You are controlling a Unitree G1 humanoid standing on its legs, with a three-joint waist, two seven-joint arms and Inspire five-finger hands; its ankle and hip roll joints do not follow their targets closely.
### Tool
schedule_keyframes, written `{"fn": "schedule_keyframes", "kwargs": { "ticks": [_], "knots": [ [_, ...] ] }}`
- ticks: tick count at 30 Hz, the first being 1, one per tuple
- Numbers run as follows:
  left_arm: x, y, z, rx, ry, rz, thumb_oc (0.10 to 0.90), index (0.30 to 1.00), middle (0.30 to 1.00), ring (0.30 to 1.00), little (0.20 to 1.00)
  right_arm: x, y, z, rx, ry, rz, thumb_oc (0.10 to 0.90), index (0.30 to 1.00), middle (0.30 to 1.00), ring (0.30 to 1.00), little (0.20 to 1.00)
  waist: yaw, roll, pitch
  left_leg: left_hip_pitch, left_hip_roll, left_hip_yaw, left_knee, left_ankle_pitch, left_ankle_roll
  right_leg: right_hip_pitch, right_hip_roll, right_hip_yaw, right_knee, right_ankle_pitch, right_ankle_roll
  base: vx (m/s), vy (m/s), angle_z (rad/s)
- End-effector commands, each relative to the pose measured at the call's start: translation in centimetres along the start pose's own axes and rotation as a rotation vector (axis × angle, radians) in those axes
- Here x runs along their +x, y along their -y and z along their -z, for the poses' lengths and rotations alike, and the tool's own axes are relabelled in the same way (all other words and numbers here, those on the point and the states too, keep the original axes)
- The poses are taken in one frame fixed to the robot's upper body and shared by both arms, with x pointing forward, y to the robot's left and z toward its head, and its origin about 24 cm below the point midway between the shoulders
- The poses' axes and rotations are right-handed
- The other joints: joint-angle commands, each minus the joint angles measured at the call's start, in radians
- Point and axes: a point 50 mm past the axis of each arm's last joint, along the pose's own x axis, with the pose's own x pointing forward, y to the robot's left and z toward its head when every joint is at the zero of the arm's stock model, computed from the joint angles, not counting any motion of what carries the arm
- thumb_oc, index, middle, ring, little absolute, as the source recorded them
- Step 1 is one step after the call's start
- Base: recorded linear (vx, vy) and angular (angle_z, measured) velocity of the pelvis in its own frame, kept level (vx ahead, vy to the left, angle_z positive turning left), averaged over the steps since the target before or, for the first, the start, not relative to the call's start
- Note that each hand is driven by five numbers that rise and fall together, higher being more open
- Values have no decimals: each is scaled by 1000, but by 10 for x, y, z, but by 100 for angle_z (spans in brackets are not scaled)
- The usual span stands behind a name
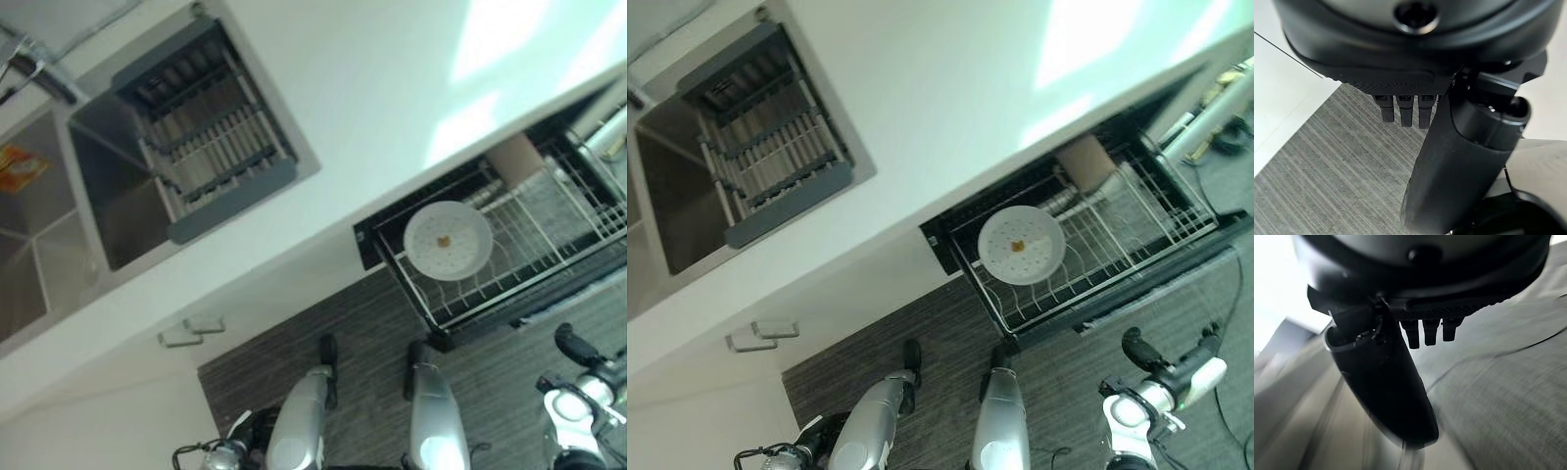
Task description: Place the dishes in the dishwasher.
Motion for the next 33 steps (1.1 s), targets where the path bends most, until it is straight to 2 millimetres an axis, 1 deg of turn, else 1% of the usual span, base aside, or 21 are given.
{"fn": "schedule_keyframes", "kwargs": {
  "ticks": [1,3,4,5,6,7,8,9,10,11,12,14,17,20,22,24,25,26,29,32,33],
  "knots": [
    [2,-20,-25,38,110,-88,800,900,900,900,900,15,4,-31,-23,193,-57,800,900,900,900,900,-18,-15,-26,46,51,38,73,-150,33,35,61,-7,21,-79,-57,-50,-17,29],
    [1,-21,-28,64,120,-89,800,900,900,900,900,17,-4,-45,-14,270,-97,800,900,900,900,900,-3,-12,-26,12,51,38,82,-142,34,4,60,-15,41,-82,-59,-58,5,35],
    [1,-20,-28,86,117,-92,800,900,900,900,900,21,-17,-73,10,369,-134,800,900,900,900,900,21,-10,-26,-22,53,33,82,-131,32,-24,60,-24,57,-86,-60,-59,26,38],
    [1,-19,-27,102,115,-90,800,900,900,900,900,21,-23,-85,15,420,-149,800,900,900,900,900,31,-10,-26,-32,53,30,82,-128,32,-31,60,-27,62,-88,-60,-59,10,34],
    [0,-18,-26,134,128,-104,800,900,900,900,900,22,-29,-102,25,483,-157,800,900,900,900,900,47,-10,-26,-45,54,25,83,-124,31,-40,57,-35,70,-89,-60,-18,13,29],
    [0,-18,-26,139,131,-109,800,900,900,900,900,22,-30,-106,31,496,-159,800,900,900,900,900,50,-11,-26,-49,54,25,85,-123,30,-43,56,-36,72,-90,-60,-44,13,46],
    [-1,-20,-30,175,165,-137,800,900,900,900,900,27,-31,-137,70,599,-148,800,900,900,900,900,80,-15,-26,-70,56,19,86,-119,31,-59,43,-57,85,-92,-56,-38,20,53],
    [-2,-21,-31,179,167,-137,800,900,900,900,900,27,-31,-143,80,619,-146,800,900,900,900,900,86,-16,-26,-74,55,18,88,-119,31,-61,40,-60,88,-93,-55,-35,34,47],
    [-2,-22,-33,192,167,-134,800,900,900,900,900,29,-30,-155,106,653,-150,800,900,900,900,900,96,-18,-26,-83,53,14,95,-121,32,-67,36,-66,98,-96,-55,2,43,31],
    [-3,-22,-35,229,168,-128,800,900,900,900,900,29,-31,-173,117,715,-172,800,900,900,900,900,114,-21,-26,-99,47,5,109,-124,34,-76,30,-72,115,-101,-54,95,39,19],
    [-4,-22,-34,250,165,-116,800,900,900,900,900,28,-32,-184,115,762,-185,800,900,900,900,900,126,-26,-26,-91,39,-9,122,-151,29,-67,27,-62,133,-133,-47,101,43,15],
    [-5,-21,-34,268,166,-103,800,900,900,900,900,28,-35,-202,116,818,-200,800,900,900,900,900,144,-25,-26,-100,35,-22,125,-149,30,-73,25,-62,144,-138,-45,57,48,17],
    [-7,-21,-36,269,190,-91,800,900,900,900,900,28,-37,-237,119,909,-208,800,900,900,900,900,177,-20,-26,-119,30,-34,129,-143,31,-82,18,-72,161,-144,-45,11,64,24],
    [-8,-23,-42,294,220,-87,800,900,900,900,900,28,-35,-285,121,1042,-174,800,900,900,900,900,225,-12,-26,-138,24,-55,120,-127,32,-89,5,-92,170,-148,-41,14,62,11],
    [-11,-28,-44,326,235,-91,800,900,900,900,900,23,-30,-326,121,1142,-136,800,900,900,900,900,264,-8,-26,-152,15,-80,111,-114,33,-91,-3,-109,178,-153,-37,30,34,21],
    [-12,-32,-44,353,237,-100,800,900,900,900,900,21,-28,-342,137,1162,-122,800,900,900,900,900,281,-11,-26,-156,9,-95,105,-108,33,-86,-1,-116,173,-152,-36,31,-24,24],
    [-13,-36,-43,371,236,-106,800,900,900,900,900,20,-29,-349,157,1157,-130,800,900,900,900,900,291,-16,-26,-151,6,-109,96,-105,34,-77,4,-120,166,-153,-35,39,-45,19],
    [-13,-37,-43,377,236,-108,800,900,900,900,900,20,-30,-348,162,1151,-138,800,900,900,900,900,294,-18,-26,-147,4,-113,92,-105,34,-71,5,-121,162,-154,-35,50,-44,13],
    [-15,-39,-43,394,242,-120,800,900,900,900,900,19,-41,-336,149,1104,-203,800,900,900,900,900,300,-22,-26,-109,-1,-129,61,-102,37,-31,12,-126,127,-152,-32,42,-34,3],
    [-16,-40,-42,395,246,-138,800,900,900,900,900,16,-57,-310,135,1021,-287,800,900,900,900,900,293,-16,-26,-67,0,-132,58,-116,38,23,17,-130,76,-143,-27,4,19,2],
    [-17,-41,-39,376,235,-154,800,900,900,900,900,10,-69,-281,141,945,-347,800,900,900,900,900,278,1,-26,-38,10,-130,58,-109,40,68,28,-143,14,-101,-28,-25,116,-6]
  ]
}}
